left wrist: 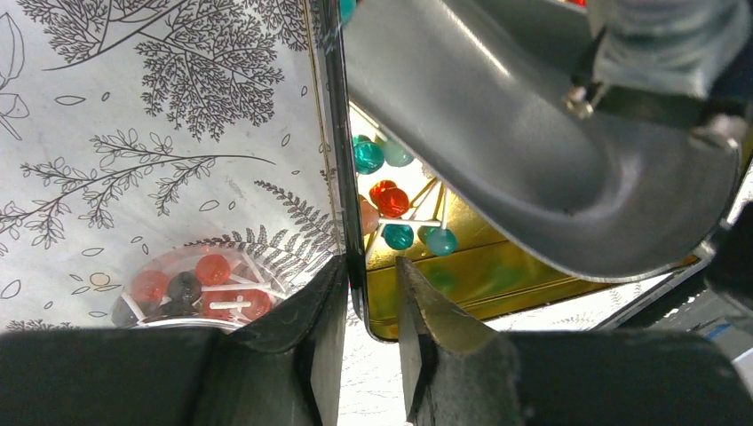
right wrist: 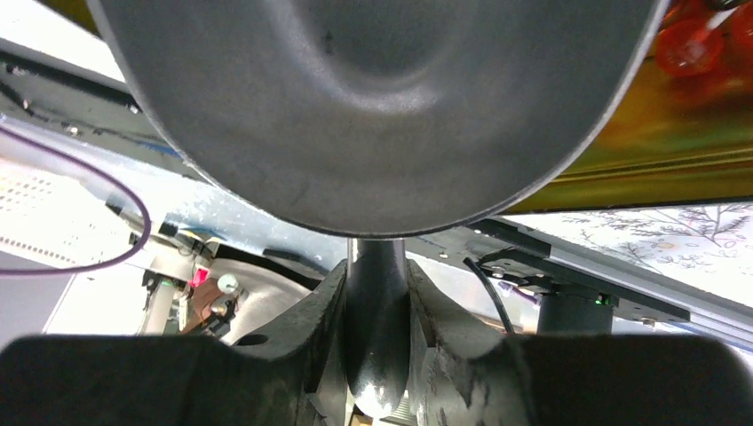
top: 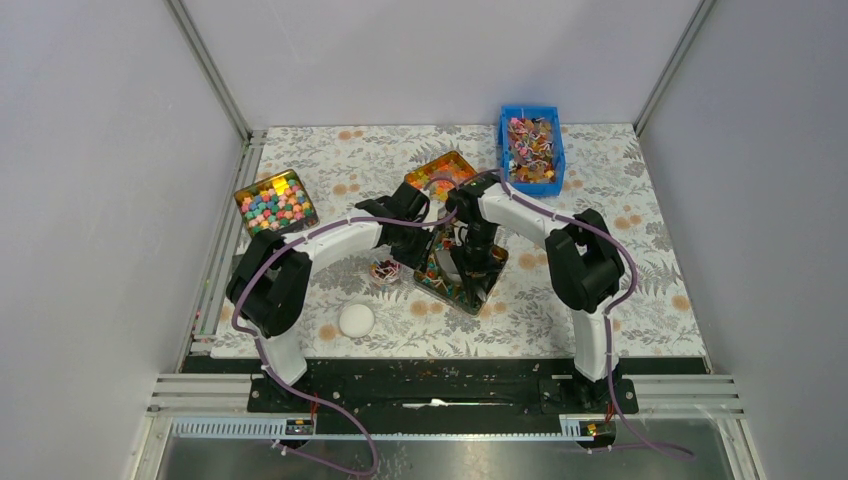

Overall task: Pack the candies
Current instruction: Scoop the fake candies from the storage box.

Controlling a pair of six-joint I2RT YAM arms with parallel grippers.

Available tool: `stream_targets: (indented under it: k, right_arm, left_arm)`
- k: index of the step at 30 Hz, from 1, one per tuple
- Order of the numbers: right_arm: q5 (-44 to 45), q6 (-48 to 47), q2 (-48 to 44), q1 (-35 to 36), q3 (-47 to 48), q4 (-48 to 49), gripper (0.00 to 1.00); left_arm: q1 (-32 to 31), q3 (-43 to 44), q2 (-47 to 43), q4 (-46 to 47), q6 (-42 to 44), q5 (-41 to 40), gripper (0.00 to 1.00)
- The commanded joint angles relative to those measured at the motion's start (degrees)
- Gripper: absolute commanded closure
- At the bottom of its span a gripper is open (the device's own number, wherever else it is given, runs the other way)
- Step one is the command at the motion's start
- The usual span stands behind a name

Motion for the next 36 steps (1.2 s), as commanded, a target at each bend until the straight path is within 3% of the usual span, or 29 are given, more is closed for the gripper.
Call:
stream_targets:
  k: [1, 10, 21, 31, 36]
  right_arm:
    - [6.26, 1.94, 1.92, -0.08, 2.1, 2.34, 1.0]
    - [8.8, 4.37, 2.17, -0.59, 1.52, 5.14, 1.0]
    - [11.78, -1.06, 1.67, -1.02, -0.83, 11.06, 1.0]
    - [-0.79, 3.09, -1.19, -2.13, -0.94, 7.0, 1.0]
    - [3.33, 2.4, -2.32, -2.67, -1.81, 1.23, 1.0]
  left_arm:
    - [-0.37, 0.26, -0.56, 2.27, -0.93, 4.09, 0.76]
    - [-0.69, 1.0, -0.54, 2.27, -1.91, 4.61, 0.78]
    - [-0.88, 1.1, -0.65, 2.32, -2.28, 4.81, 0.79]
    - [-1.01, 1.57, -0.74, 2.06, -2.21, 4.46, 0.81]
    - [-1.02, 1.66, -0.81, 1.9, -2.11, 4.27, 0.82]
